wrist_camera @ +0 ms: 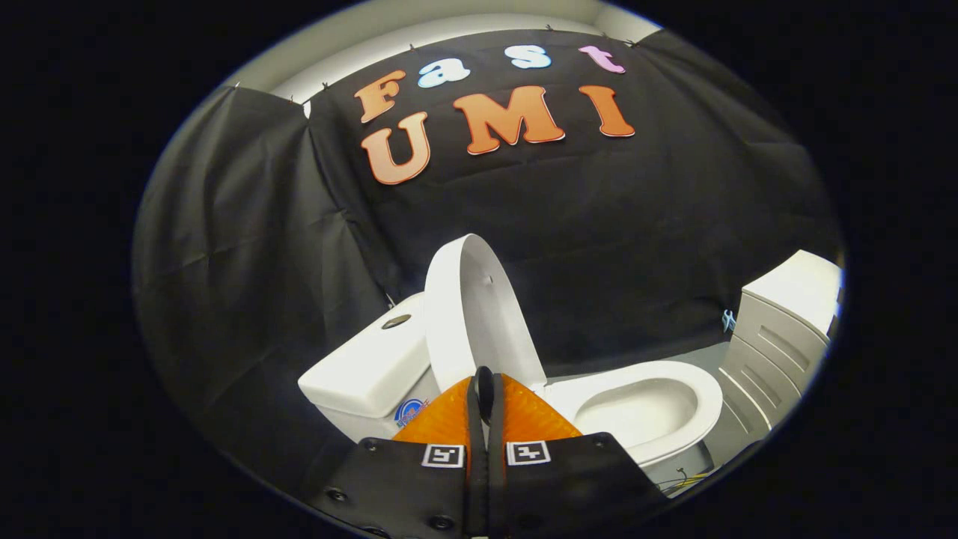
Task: Open the toilet lid.
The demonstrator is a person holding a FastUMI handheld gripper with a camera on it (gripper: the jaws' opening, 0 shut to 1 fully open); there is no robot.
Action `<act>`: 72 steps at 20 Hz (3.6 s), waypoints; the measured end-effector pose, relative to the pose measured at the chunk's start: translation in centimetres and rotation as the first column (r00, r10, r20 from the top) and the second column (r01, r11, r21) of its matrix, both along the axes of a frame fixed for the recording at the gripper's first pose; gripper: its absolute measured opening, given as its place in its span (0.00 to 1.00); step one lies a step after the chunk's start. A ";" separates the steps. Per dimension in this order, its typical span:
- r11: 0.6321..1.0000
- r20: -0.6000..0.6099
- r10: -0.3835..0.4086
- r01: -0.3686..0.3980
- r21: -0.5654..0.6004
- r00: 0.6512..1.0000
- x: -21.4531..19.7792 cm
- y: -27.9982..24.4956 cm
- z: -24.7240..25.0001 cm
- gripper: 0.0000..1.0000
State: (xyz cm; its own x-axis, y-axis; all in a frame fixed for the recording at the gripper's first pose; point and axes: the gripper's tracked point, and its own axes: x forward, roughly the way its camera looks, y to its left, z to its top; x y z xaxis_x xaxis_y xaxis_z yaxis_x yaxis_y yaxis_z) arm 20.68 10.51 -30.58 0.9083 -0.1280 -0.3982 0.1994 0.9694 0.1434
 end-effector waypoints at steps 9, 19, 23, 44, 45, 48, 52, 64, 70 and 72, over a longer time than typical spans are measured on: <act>0.987 -0.039 -0.023 0.016 -0.158 0.999 0.8 3.1 -0.7 0.07; 0.956 -0.088 -0.027 0.000 -0.293 0.996 1.0 4.8 -1.6 0.08; 0.977 0.001 0.012 -0.011 -0.215 1.000 0.9 5.5 1.3 0.18; 0.949 0.174 0.103 -0.044 -0.312 0.979 -5.0 -2.5 25.8 0.98; 0.949 0.185 0.096 -0.033 -0.314 0.978 -5.4 -3.3 27.0 0.98; 0.959 0.225 0.075 -0.009 -0.283 0.972 -7.0 -4.9 30.0 0.98; 0.972 0.254 0.045 0.016 -0.234 0.966 -8.7 -7.4 31.8 0.98; 0.979 0.270 0.012 0.044 -0.200 0.963 -10.4 -9.2 32.0 0.99; 0.977 0.251 0.049 0.007 -0.215 0.967 -10.4 -7.6 31.5 0.99; 0.977 0.251 0.053 0.002 -0.214 0.966 -10.5 -7.4 31.5 0.99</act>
